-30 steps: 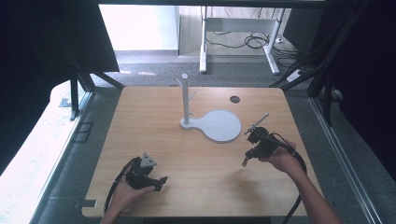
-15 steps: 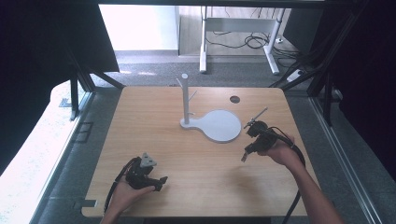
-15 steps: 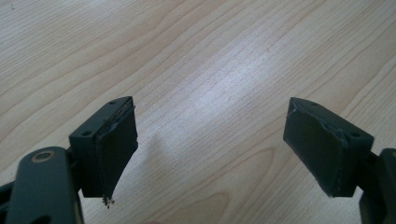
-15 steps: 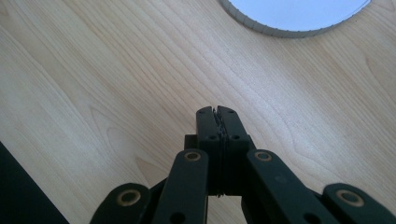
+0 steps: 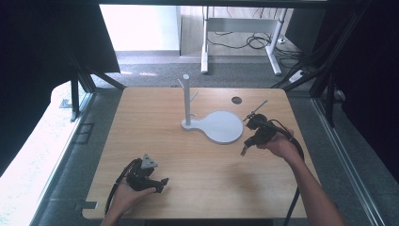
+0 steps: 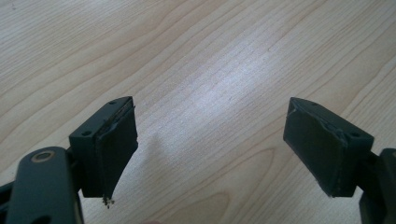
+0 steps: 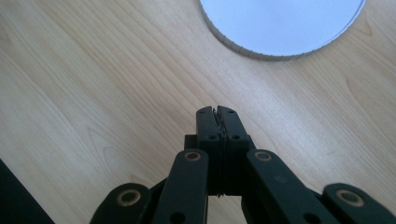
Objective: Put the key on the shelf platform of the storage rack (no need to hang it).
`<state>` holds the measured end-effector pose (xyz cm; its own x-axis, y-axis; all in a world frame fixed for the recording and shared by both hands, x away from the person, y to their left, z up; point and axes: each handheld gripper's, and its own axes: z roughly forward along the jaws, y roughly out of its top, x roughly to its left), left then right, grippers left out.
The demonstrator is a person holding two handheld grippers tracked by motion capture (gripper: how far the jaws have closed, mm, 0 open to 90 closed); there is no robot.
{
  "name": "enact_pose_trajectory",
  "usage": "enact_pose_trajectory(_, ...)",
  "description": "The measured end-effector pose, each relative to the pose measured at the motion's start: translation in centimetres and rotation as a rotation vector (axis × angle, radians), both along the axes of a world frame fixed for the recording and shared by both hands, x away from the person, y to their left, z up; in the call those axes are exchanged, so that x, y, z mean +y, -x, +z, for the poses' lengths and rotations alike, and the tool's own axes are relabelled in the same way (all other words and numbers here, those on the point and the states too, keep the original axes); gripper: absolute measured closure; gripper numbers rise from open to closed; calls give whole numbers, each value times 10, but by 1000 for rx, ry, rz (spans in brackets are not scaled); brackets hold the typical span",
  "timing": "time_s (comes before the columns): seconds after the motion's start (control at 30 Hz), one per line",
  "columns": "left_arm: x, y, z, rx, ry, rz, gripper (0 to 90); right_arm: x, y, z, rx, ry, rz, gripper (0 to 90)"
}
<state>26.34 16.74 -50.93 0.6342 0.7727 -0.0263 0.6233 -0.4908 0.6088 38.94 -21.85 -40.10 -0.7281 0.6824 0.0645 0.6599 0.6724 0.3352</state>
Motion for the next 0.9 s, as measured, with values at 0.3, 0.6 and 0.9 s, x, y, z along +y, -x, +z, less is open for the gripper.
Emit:
enact_pose_trajectory(0.3,0,0,0,1,1,1,179,3,-12,4,1,1,-15,900)
enact_pose_trajectory(0.6,1,0,0,1,2,2,179,5,-22,6,-2,1,-26,900)
enact_pose_trajectory(0.9,2,-1,0,1,0,3,179,6,-35,8,-5,-4,-46,900)
